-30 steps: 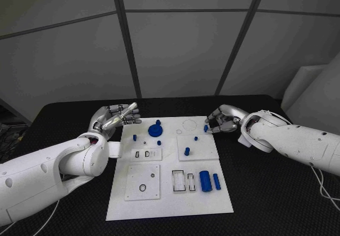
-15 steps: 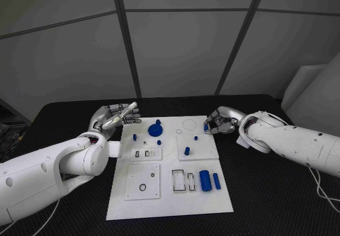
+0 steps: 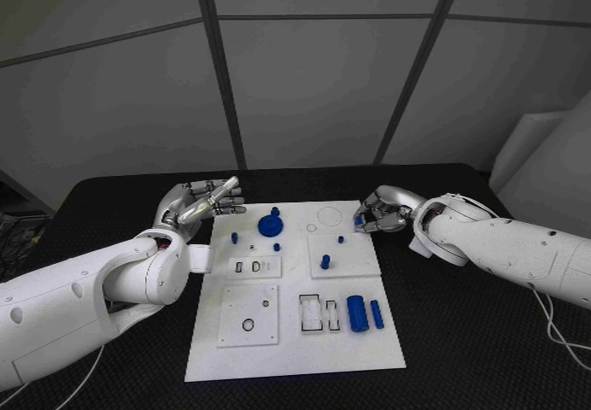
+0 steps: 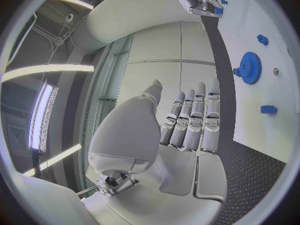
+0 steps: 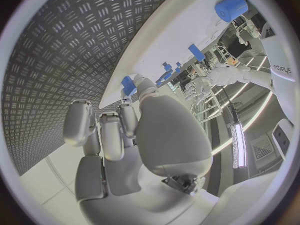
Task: Assemble the parts on the task board
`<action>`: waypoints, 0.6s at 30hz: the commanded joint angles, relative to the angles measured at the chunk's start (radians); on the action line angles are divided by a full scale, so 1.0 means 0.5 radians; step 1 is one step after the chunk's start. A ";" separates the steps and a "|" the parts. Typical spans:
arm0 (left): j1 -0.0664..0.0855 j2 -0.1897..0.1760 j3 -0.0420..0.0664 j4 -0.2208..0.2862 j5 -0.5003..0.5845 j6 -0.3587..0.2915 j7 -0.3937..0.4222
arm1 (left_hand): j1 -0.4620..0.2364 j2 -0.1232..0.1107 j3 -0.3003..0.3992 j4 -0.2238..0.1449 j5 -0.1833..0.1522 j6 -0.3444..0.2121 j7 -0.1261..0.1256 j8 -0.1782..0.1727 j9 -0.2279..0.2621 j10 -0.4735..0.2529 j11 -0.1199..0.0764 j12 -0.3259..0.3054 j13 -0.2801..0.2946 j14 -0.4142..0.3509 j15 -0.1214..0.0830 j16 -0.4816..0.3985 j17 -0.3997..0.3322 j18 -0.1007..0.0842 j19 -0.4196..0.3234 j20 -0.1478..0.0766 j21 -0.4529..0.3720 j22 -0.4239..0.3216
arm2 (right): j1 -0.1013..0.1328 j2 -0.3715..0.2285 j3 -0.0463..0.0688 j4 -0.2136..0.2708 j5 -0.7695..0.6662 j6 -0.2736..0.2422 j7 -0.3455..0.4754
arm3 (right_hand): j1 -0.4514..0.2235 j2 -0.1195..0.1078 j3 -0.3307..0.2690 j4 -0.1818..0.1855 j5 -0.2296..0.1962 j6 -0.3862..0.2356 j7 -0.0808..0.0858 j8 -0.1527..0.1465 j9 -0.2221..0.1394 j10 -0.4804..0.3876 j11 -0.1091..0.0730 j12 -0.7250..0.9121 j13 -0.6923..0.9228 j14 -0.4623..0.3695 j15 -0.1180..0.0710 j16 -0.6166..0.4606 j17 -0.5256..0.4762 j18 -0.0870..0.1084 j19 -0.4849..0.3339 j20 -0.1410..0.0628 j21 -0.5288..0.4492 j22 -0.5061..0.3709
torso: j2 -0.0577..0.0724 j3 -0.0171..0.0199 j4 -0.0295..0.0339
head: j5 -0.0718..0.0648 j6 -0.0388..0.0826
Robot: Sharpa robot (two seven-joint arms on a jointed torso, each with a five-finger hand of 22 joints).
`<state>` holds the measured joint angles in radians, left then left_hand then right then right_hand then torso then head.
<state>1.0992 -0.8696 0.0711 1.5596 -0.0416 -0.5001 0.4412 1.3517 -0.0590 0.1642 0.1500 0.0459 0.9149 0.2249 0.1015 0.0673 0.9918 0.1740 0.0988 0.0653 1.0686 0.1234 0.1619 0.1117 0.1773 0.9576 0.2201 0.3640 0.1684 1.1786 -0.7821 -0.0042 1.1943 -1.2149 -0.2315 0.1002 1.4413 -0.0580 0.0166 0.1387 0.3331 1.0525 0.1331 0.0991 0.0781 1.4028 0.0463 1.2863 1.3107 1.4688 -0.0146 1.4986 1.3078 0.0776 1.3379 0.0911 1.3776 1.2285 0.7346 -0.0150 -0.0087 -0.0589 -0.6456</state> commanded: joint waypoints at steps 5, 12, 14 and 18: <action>0.003 -0.001 0.002 0.002 -0.006 0.022 0.008 | 0.004 0.020 -0.004 -0.012 0.003 0.006 0.012 -0.010 -0.002 0.001 0.010 -0.007 -0.002 0.004 0.007 -0.007 0.003 0.003 0.009 0.008 0.000 -0.002 | 0.001 -0.001 0.000 0.010 0.001 -0.150 0.034 | 0.078 0.101 0.089 -0.013 -0.135 0.093 -0.034 0.039 0.007 0.034 -0.026 0.048 0.044 0.162 -0.036 0.041 0.336 -0.023 0.072 -0.017 0.056 0.082 | -0.001 0.0014 -0.002 | 0.004 -0.004; 0.003 -0.003 0.002 0.002 -0.006 0.023 0.006 | 0.004 0.020 -0.004 -0.012 0.003 0.006 0.012 -0.010 -0.002 0.001 0.010 -0.007 -0.002 0.004 0.007 -0.007 0.003 0.003 0.009 0.008 0.000 -0.002 | 0.000 -0.014 0.000 0.038 0.013 -0.278 0.052 | 0.113 0.132 0.143 -0.036 -0.152 0.140 -0.053 0.061 0.014 0.042 -0.042 0.056 0.053 0.166 -0.049 0.051 0.355 -0.030 0.093 -0.030 0.074 0.115 | -0.003 0.0009 -0.002 | 0.007 -0.004; 0.003 -0.005 0.002 0.002 -0.006 0.023 0.006 | 0.004 0.020 -0.004 -0.012 0.003 0.006 0.012 -0.010 -0.002 0.001 0.010 -0.007 -0.002 0.004 0.007 -0.007 0.003 0.003 0.009 0.008 0.000 -0.002 | 0.001 -0.023 0.000 0.066 0.014 -0.297 0.046 | 0.114 0.132 0.144 -0.036 -0.153 0.141 -0.054 0.062 0.014 0.042 -0.043 0.056 0.053 0.166 -0.050 0.051 0.355 -0.030 0.095 -0.030 0.075 0.117 | -0.005 0.0013 -0.003 | 0.010 -0.004; 0.002 -0.006 0.002 0.001 -0.006 0.023 0.005 | 0.004 0.020 -0.004 -0.012 0.003 0.006 0.012 -0.010 -0.002 0.001 0.010 -0.007 -0.002 0.004 0.007 -0.007 0.003 0.003 0.009 0.008 0.000 -0.002 | 0.002 -0.052 0.002 0.170 0.022 -0.325 -0.013 | 0.112 0.133 0.147 -0.036 -0.156 0.141 -0.053 0.061 0.014 0.039 -0.043 0.052 0.049 0.166 -0.050 0.052 0.356 -0.031 0.096 -0.031 0.077 0.120 | -0.006 -0.0001 -0.006 | 0.011 0.001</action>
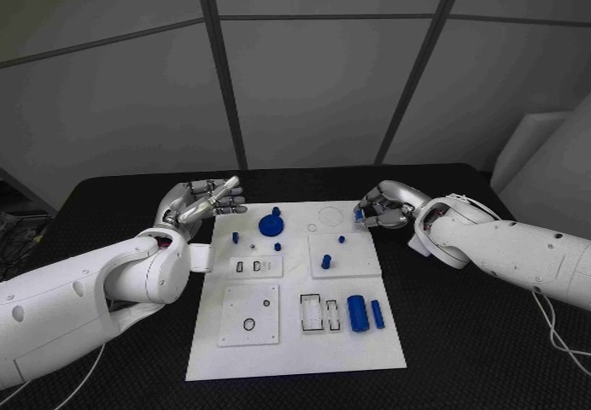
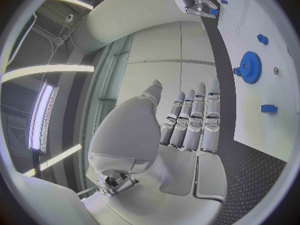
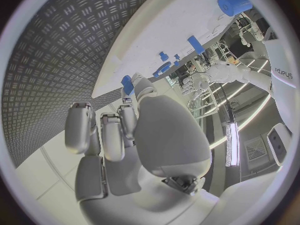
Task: Assemble the parts on the task board
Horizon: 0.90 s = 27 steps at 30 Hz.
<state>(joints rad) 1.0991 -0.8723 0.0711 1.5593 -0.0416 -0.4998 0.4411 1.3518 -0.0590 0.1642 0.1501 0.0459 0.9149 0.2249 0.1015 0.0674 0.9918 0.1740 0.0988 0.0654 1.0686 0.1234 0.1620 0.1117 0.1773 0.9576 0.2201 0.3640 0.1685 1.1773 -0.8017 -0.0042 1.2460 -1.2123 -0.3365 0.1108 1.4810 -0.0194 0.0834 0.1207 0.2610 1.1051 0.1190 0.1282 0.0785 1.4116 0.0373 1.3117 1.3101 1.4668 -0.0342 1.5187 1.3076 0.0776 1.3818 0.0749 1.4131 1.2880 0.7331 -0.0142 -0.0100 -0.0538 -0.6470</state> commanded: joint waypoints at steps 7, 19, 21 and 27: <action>0.002 0.002 0.002 -0.002 -0.006 0.025 0.001 | 0.004 0.021 -0.005 -0.013 0.003 0.006 0.012 -0.011 -0.002 0.001 0.010 -0.008 -0.002 0.004 0.008 -0.008 0.003 0.003 0.009 0.009 0.000 -0.002 | 0.010 -0.025 0.005 0.340 0.051 -0.144 -0.246 | 0.030 0.057 0.024 -0.001 -0.021 0.029 -0.023 -0.002 0.011 0.004 -0.025 -0.029 0.025 0.168 -0.012 0.008 0.350 -0.030 0.005 -0.001 0.003 -0.004 | -0.006 -0.0051 0.002 | 0.011 0.003; 0.003 0.017 0.002 -0.021 -0.006 0.029 -0.002 | 0.004 0.022 -0.006 -0.014 0.003 0.006 0.013 -0.013 -0.002 0.001 0.011 -0.009 -0.002 0.004 0.008 -0.010 0.003 0.003 0.008 0.009 -0.001 -0.003 | 0.011 0.260 0.006 0.492 -0.017 -0.075 -0.415 | 0.031 0.062 0.038 -0.003 -0.029 0.024 -0.022 -0.005 0.009 -0.008 -0.024 -0.050 0.009 0.167 -0.012 0.004 0.344 -0.029 0.001 -0.003 0.000 -0.009 | -0.004 -0.0065 0.003 | 0.075 -0.027; 0.003 0.020 0.002 -0.024 -0.006 0.030 -0.003 | 0.004 0.022 -0.006 -0.014 0.003 0.006 0.013 -0.013 -0.002 0.001 0.011 -0.009 -0.002 0.004 0.008 -0.010 0.003 0.003 0.008 0.009 -0.001 -0.003 | 0.009 0.315 0.005 0.470 -0.028 -0.064 -0.441 | 0.031 0.065 0.042 -0.003 -0.030 0.024 -0.022 -0.006 0.009 -0.009 -0.023 -0.051 0.009 0.166 -0.012 0.004 0.343 -0.028 -0.001 -0.003 -0.002 -0.013 | -0.003 -0.0059 0.003 | 0.076 -0.035; 0.004 0.020 0.002 -0.029 -0.006 0.029 -0.005 | 0.004 0.022 -0.006 -0.014 0.003 0.006 0.013 -0.013 -0.002 0.001 0.011 -0.009 -0.002 0.004 0.008 -0.010 0.003 0.003 0.008 0.009 -0.001 -0.003 | -0.022 0.453 0.003 0.407 -0.067 -0.027 -0.529 | 0.031 0.067 0.045 -0.004 -0.030 0.023 -0.022 -0.006 0.009 -0.008 -0.023 -0.050 0.010 0.165 -0.012 0.001 0.339 -0.027 -0.004 -0.003 -0.004 -0.016 | -0.002 -0.0069 0.000 | 0.096 -0.044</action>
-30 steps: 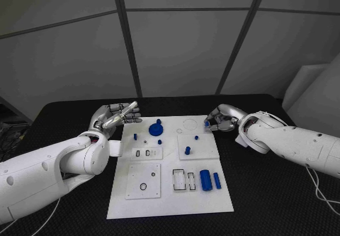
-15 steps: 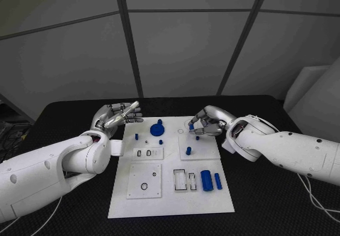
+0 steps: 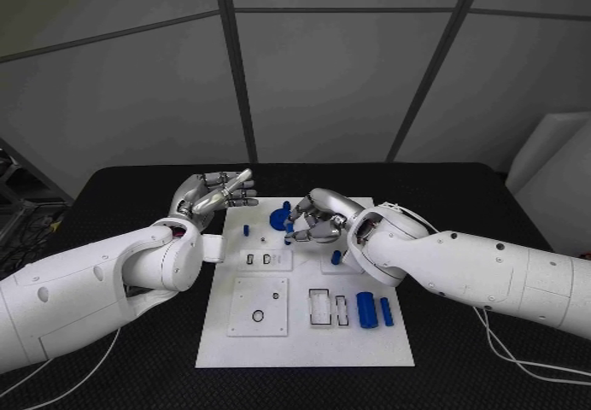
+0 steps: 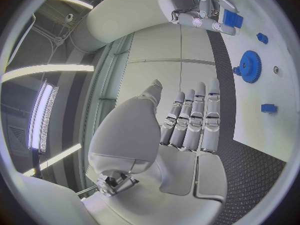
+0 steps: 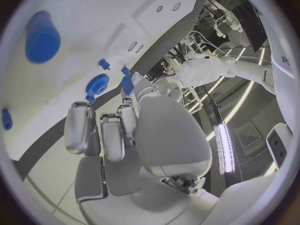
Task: Assemble the parts on the task board
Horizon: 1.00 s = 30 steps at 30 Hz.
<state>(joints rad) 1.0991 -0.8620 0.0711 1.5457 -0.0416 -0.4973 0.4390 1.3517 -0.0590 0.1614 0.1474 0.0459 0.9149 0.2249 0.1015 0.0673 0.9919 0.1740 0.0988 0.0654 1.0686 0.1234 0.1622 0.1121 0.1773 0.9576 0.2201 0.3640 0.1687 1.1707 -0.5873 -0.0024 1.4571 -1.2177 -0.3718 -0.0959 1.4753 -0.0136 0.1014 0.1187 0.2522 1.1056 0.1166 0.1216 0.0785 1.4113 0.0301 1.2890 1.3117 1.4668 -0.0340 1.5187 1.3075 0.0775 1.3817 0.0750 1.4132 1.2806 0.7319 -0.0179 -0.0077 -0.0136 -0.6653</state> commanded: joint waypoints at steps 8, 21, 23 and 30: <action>0.004 0.004 0.002 -0.008 -0.006 0.027 -0.001 | 0.004 0.022 0.000 -0.009 0.003 0.006 0.013 -0.013 -0.002 0.001 0.011 -0.009 -0.002 0.004 0.008 -0.011 0.002 0.003 0.008 0.009 -0.001 -0.003 | -0.053 0.132 -0.017 -0.053 -0.157 0.077 -0.196 | 0.039 0.050 0.010 -0.002 -0.009 0.021 -0.015 0.006 0.008 -0.004 -0.008 0.002 0.013 0.166 -0.012 0.002 0.341 -0.027 -0.004 -0.004 -0.004 -0.001 | 0.004 0.0035 -0.007 | 0.046 -0.029; 0.005 0.011 0.002 -0.013 -0.006 0.035 -0.006 | 0.003 0.023 -0.002 -0.011 0.003 0.006 0.013 -0.015 -0.002 0.001 0.011 -0.012 -0.002 0.004 0.008 -0.014 0.003 0.003 0.008 0.009 -0.002 -0.003 | -0.075 0.184 -0.054 -0.040 -0.261 0.074 -0.237 | 0.024 0.038 0.010 0.000 -0.008 0.020 -0.014 0.004 0.007 0.000 -0.006 0.007 0.018 0.167 -0.011 0.006 0.348 -0.029 0.001 -0.004 0.000 0.006 | 0.001 0.0049 -0.008 | 0.063 -0.042; 0.005 0.012 0.002 -0.014 -0.006 0.036 -0.006 | 0.003 0.023 -0.002 -0.011 0.003 0.006 0.013 -0.015 -0.002 0.001 0.011 -0.012 -0.002 0.004 0.008 -0.014 0.003 0.003 0.008 0.009 -0.002 -0.003 | -0.076 0.185 -0.055 -0.039 -0.274 0.082 -0.239 | 0.022 0.036 0.009 0.000 -0.009 0.019 -0.014 0.004 0.007 0.000 -0.006 0.008 0.019 0.168 -0.011 0.006 0.348 -0.029 0.001 -0.004 -0.001 0.005 | 0.001 0.0047 -0.008 | 0.065 -0.042; 0.005 0.012 0.002 -0.015 -0.006 0.039 -0.008 | 0.003 0.023 -0.002 -0.011 0.003 0.006 0.013 -0.015 -0.002 0.001 0.011 -0.012 -0.002 0.004 0.008 -0.014 0.003 0.003 0.008 0.009 -0.002 -0.003 | -0.083 0.190 -0.056 -0.045 -0.292 0.114 -0.253 | 0.000 0.019 0.008 0.005 -0.023 0.012 -0.010 -0.002 0.004 0.001 -0.004 0.006 0.018 0.167 -0.009 0.005 0.346 -0.029 0.001 -0.003 -0.001 0.005 | 0.001 0.0039 -0.008 | 0.066 -0.040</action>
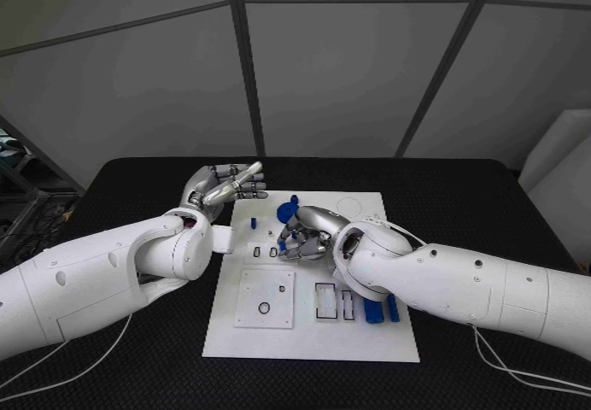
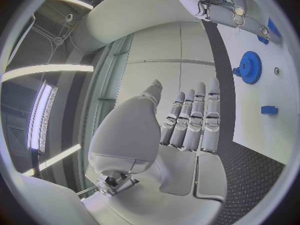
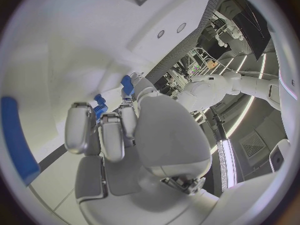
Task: Assemble the parts on the task board
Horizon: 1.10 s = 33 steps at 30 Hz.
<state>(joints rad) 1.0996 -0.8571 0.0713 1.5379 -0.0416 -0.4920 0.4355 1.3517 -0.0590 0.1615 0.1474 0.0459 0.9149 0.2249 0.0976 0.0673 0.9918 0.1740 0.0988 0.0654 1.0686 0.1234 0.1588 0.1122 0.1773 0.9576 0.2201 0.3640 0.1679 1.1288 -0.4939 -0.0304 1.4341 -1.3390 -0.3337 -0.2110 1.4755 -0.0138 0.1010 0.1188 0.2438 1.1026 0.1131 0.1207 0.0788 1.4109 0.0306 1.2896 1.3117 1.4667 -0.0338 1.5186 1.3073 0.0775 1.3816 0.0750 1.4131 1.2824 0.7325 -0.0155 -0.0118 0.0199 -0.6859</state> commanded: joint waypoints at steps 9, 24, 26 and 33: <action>0.004 0.001 0.002 0.001 -0.006 0.028 -0.002 | 0.003 0.023 -0.002 -0.011 0.003 0.006 0.013 -0.007 -0.002 0.001 0.011 -0.012 -0.002 0.004 0.008 -0.007 0.003 0.002 0.008 0.009 -0.002 -0.002 | -0.002 0.011 -0.001 -0.008 -0.107 0.078 -0.058 | -0.031 -0.005 0.007 0.013 -0.026 -0.004 0.006 -0.015 -0.003 -0.008 0.002 -0.010 0.006 0.166 -0.004 0.003 0.343 -0.028 -0.002 0.001 -0.004 -0.002 | 0.001 -0.0021 0.001 | 0.002 -0.004; 0.004 -0.001 0.002 0.002 -0.006 0.028 -0.004 | 0.003 0.023 -0.002 -0.011 0.003 0.006 0.013 -0.007 -0.002 0.001 0.011 -0.012 -0.002 0.004 0.008 -0.007 0.003 0.002 0.008 0.009 -0.002 -0.002 | -0.002 0.017 -0.002 -0.025 -0.157 0.129 -0.097 | -0.079 -0.049 0.008 0.030 -0.035 -0.075 0.036 -0.060 -0.019 -0.052 0.027 -0.077 -0.048 0.165 0.015 0.000 0.339 -0.025 -0.014 0.016 -0.014 -0.016 | -0.001 -0.0006 0.000 | 0.004 -0.007; 0.004 -0.001 0.002 0.001 -0.006 0.028 -0.005 | 0.002 0.023 -0.003 -0.011 0.002 0.006 0.013 -0.008 -0.002 0.001 0.012 -0.013 -0.002 0.004 0.009 -0.008 0.003 0.002 0.008 0.009 -0.002 -0.002 | -0.002 0.018 -0.002 -0.026 -0.161 0.131 -0.098 | -0.084 -0.056 0.009 0.031 -0.036 -0.090 0.042 -0.068 -0.021 -0.059 0.032 -0.086 -0.055 0.165 0.019 -0.001 0.340 -0.025 -0.014 0.020 -0.015 -0.016 | -0.001 -0.0007 0.000 | 0.004 -0.004; 0.004 0.006 0.002 -0.006 -0.006 0.031 -0.008 | 0.001 0.024 -0.005 -0.012 0.002 0.006 0.013 -0.010 -0.002 0.002 0.012 -0.015 -0.002 0.004 0.009 -0.011 0.003 0.002 0.007 0.010 -0.002 -0.003 | -0.002 0.022 -0.002 -0.028 -0.168 0.137 -0.095 | -0.088 -0.067 0.012 0.031 -0.037 -0.112 0.050 -0.079 -0.023 -0.064 0.039 -0.094 -0.062 0.165 0.025 0.000 0.341 -0.025 -0.016 0.026 -0.016 -0.017 | 0.000 -0.0012 0.001 | 0.000 -0.004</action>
<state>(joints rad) 1.0997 -0.8558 0.0713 1.5353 -0.0416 -0.4891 0.4322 1.3517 -0.0590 0.1615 0.1474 0.0459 0.9149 0.2249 0.0977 0.0674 0.9918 0.1740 0.0947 0.0654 1.0686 0.1234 0.1588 0.1121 0.1773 0.9576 0.2201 0.3641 0.1681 1.1303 -0.4831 -0.0278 1.4241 -1.4107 -0.2968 -0.2387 1.4320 -0.0381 0.1054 0.1290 0.2324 1.0524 0.1387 0.0858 0.0665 1.3841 0.0501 1.2446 1.2782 1.4668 -0.0266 1.5186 1.3081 0.0776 1.3743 0.0823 1.4088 1.2752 0.7325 -0.0160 -0.0115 0.0215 -0.6866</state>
